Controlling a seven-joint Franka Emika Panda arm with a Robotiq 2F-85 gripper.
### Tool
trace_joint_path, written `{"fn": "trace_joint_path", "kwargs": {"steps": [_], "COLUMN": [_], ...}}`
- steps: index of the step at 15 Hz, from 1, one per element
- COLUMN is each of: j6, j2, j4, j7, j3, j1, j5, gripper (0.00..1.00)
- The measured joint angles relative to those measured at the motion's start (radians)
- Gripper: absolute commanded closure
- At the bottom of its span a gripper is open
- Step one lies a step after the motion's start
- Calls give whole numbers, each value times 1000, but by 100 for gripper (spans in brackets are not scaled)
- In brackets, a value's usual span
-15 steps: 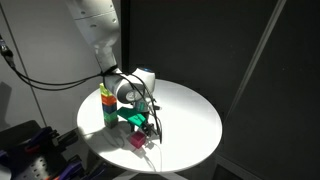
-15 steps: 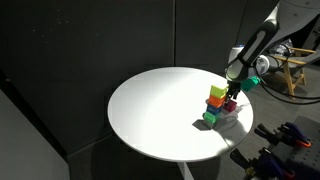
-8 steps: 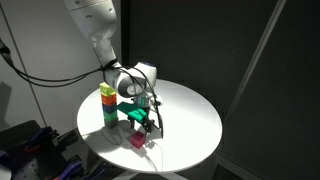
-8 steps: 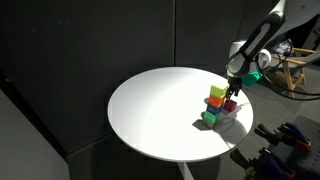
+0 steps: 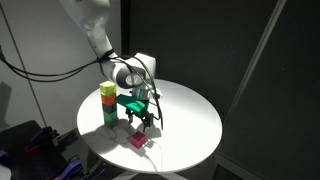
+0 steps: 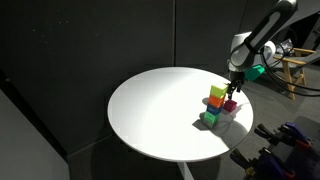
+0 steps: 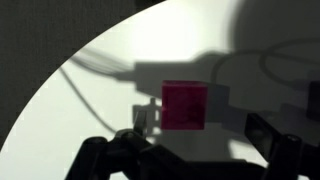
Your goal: Put the pink block on the table
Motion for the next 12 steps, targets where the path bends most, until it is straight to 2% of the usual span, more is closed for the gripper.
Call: {"fn": "trace_joint_path", "kwargs": {"steps": [12], "j6": [-180], "j2": [-211], "j4": [-94], "j7": [138], "j3": [-26], "j1": [42], "j5": [-109], "gripper": [0]}}
